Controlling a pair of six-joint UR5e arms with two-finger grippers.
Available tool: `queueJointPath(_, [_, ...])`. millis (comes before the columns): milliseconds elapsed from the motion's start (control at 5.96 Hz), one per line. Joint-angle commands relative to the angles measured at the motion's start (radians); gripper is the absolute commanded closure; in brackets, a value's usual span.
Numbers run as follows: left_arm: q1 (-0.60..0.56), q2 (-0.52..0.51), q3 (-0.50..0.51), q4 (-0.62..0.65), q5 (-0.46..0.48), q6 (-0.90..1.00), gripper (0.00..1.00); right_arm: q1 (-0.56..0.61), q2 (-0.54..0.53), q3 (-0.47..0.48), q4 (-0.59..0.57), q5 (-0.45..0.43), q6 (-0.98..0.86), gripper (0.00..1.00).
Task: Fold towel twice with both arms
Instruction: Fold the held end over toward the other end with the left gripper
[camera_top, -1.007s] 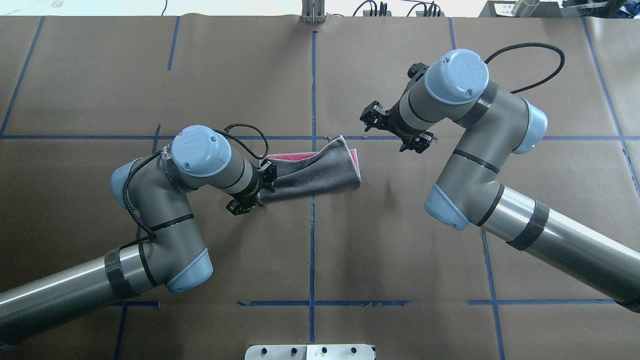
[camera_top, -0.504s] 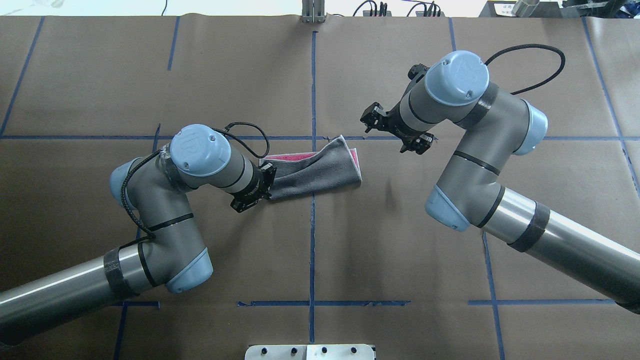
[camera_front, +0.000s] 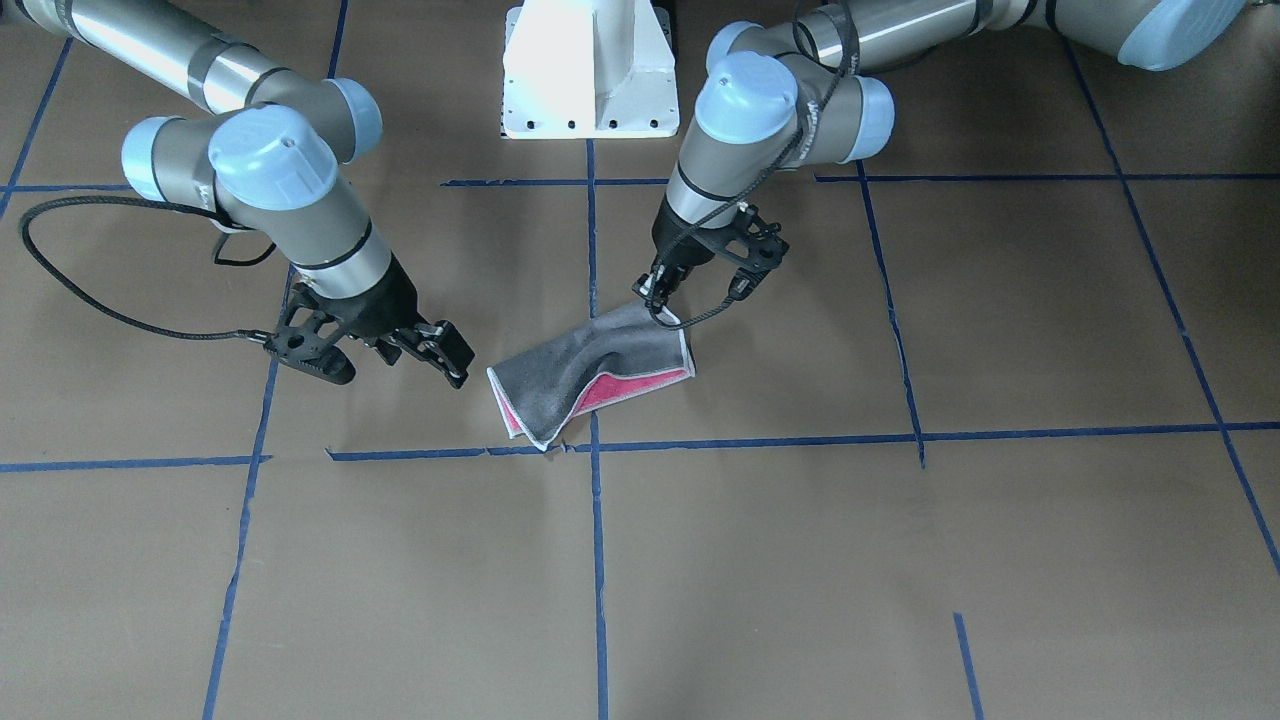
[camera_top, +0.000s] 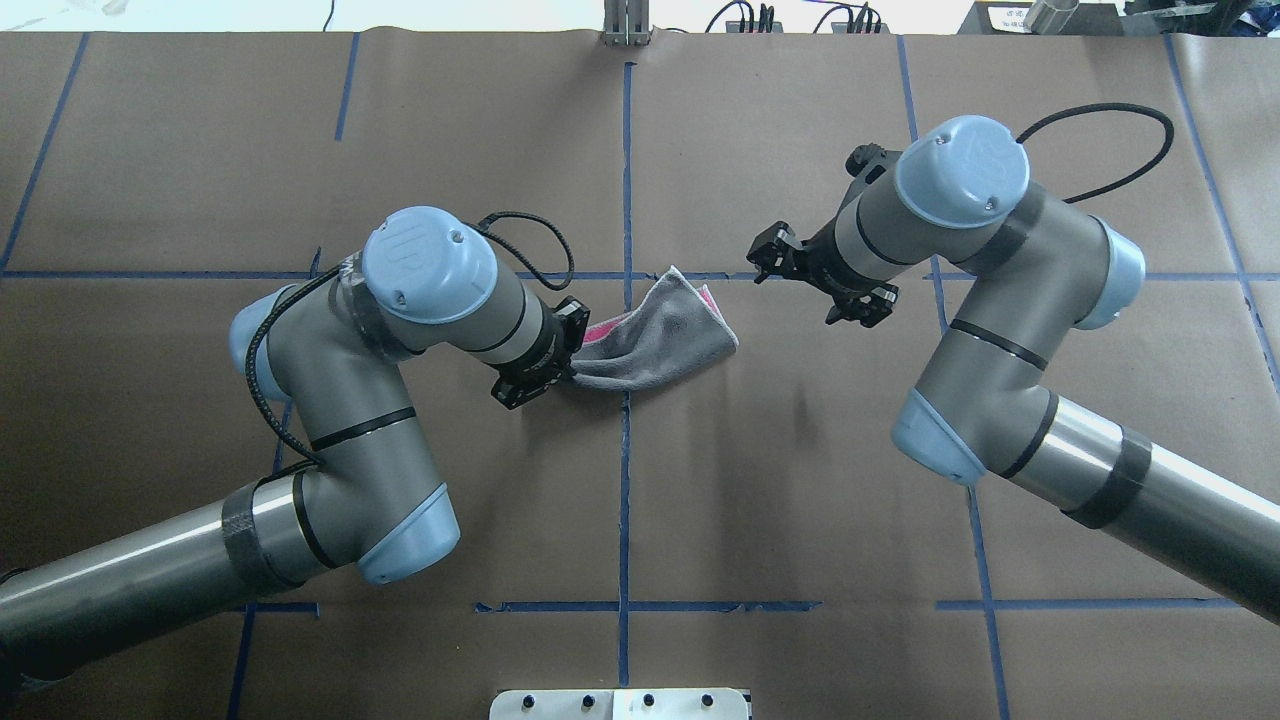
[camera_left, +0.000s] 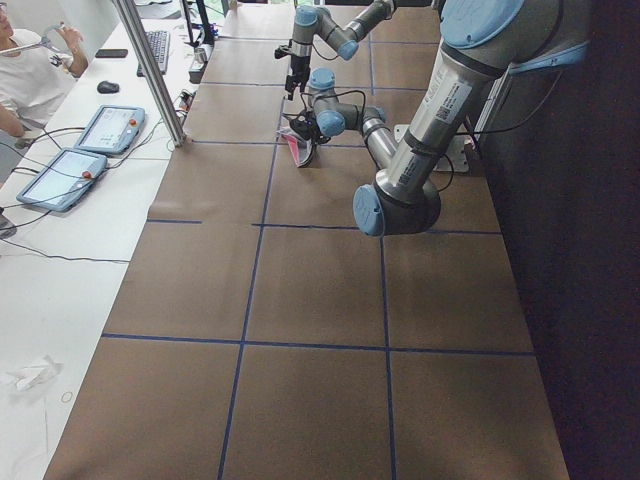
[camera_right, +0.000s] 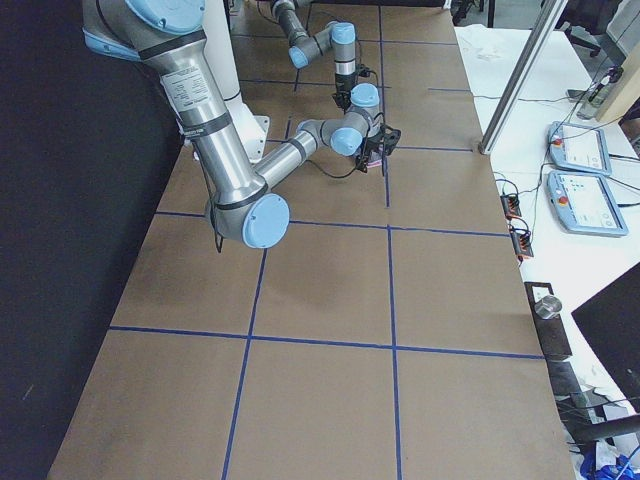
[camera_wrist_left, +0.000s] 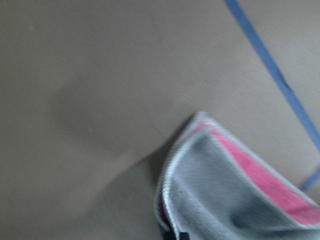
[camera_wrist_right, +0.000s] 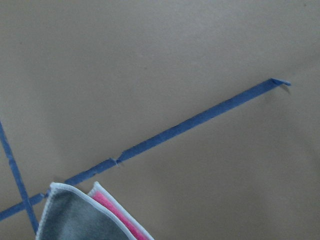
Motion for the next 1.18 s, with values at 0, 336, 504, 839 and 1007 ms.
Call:
queueJointPath(0, [0.001,-0.154,0.116,0.034,0.007,-0.012,1.0,0.021,-0.129,0.12,-0.001,0.041,-0.045,0.0])
queueJointPath(336, [-0.001,-0.329,0.305,0.025,0.064,-0.002,1.0,0.045,-0.243,0.168,0.002,0.068,-0.155,0.0])
queueJointPath(504, [-0.001,-0.41,0.421,0.014,0.093,0.001,1.0,0.054,-0.292,0.184,0.008,0.07,-0.224,0.0])
queueJointPath(839, [-0.002,-0.481,0.598,-0.125,0.157,0.001,1.0,0.07,-0.316,0.182,0.012,0.075,-0.269,0.0])
queueJointPath(1007, [-0.017,-0.494,0.624,-0.144,0.171,-0.002,1.0,0.071,-0.325,0.184,0.014,0.076,-0.27,0.0])
